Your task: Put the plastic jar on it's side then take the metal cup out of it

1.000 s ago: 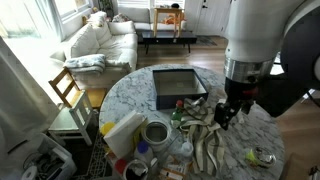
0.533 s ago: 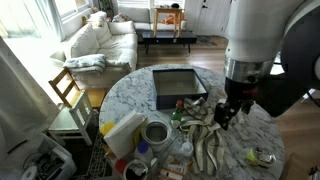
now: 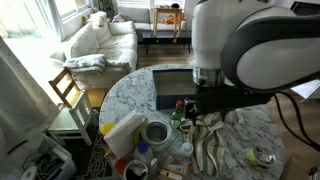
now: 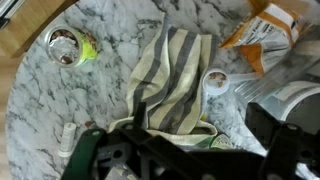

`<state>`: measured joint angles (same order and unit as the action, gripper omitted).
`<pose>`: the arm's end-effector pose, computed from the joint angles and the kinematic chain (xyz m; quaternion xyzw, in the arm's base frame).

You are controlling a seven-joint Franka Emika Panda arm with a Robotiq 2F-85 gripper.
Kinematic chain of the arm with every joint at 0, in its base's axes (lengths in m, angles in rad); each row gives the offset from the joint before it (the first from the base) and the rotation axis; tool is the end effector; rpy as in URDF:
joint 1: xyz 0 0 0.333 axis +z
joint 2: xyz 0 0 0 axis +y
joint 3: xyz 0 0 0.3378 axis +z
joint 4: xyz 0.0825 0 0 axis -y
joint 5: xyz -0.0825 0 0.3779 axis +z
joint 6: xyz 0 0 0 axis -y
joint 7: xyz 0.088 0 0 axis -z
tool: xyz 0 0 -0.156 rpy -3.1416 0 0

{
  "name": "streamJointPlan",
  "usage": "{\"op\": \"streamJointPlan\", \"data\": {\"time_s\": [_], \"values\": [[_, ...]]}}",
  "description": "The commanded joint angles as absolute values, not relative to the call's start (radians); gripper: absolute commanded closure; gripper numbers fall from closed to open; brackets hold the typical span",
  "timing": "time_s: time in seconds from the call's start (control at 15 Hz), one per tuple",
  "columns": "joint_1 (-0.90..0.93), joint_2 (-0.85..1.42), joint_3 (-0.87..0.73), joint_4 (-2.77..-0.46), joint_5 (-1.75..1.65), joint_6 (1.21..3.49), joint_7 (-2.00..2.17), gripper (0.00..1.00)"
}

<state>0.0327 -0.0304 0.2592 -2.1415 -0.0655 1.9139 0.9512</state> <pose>0.4758 0.1353 0.3791 0.9453 -0.3091 -0.0610 0.0848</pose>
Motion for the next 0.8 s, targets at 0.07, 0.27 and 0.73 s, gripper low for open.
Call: {"op": "streamJointPlan", "data": {"time_s": [0.07, 0.27, 0.73], "values": [[0.09, 0.145, 0.2, -2.007, -0.01, 1.95, 1.174, 0.0], [0.108, 0.186, 0.165, -1.991, 0.058, 2.016, 1.268, 0.0], [0.126, 0.187, 0.141, -1.987, 0.052, 2.019, 1.293, 0.0]]}}
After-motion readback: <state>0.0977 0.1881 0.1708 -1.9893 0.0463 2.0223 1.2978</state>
